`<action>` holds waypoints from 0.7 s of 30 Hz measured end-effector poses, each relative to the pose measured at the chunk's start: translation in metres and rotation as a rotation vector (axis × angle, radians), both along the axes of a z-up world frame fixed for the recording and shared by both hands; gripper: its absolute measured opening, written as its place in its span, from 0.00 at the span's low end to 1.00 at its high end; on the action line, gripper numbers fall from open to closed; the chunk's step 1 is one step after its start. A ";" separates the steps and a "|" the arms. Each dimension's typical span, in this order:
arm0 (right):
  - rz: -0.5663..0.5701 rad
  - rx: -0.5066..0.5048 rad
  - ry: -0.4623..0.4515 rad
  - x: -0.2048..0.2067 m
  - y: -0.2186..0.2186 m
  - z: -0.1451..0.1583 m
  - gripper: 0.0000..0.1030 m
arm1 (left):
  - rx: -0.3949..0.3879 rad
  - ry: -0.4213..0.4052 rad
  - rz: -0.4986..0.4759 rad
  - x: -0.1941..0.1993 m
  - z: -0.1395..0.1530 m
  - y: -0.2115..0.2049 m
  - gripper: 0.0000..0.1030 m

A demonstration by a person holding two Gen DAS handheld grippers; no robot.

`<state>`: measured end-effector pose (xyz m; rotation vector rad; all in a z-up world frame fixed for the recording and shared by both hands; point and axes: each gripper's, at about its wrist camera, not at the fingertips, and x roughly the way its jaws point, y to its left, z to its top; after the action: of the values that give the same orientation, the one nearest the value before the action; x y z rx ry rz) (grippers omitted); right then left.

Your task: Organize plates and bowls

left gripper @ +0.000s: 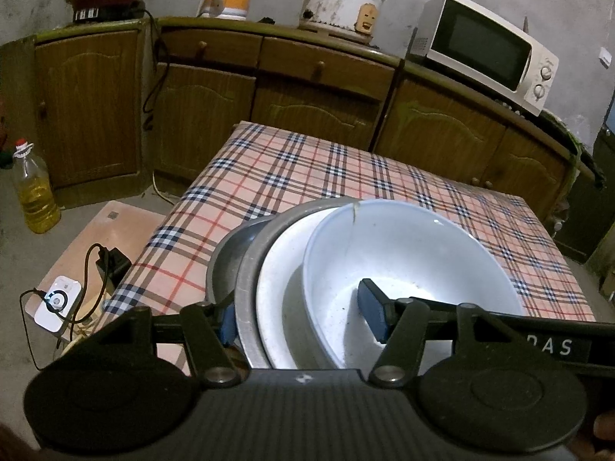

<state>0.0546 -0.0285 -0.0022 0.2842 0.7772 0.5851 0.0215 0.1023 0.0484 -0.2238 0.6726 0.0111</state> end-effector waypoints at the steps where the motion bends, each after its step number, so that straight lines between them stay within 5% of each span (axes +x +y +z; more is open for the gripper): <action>1: 0.001 -0.001 0.001 0.001 0.001 -0.001 0.52 | -0.001 0.001 0.000 0.001 -0.001 0.001 0.60; 21: -0.008 -0.013 0.030 0.015 0.008 -0.013 0.52 | -0.011 0.030 -0.007 0.017 -0.014 0.006 0.60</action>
<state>0.0700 -0.0200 -0.0148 0.2840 0.8079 0.5695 0.0385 0.1086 0.0347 -0.2324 0.7037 0.0042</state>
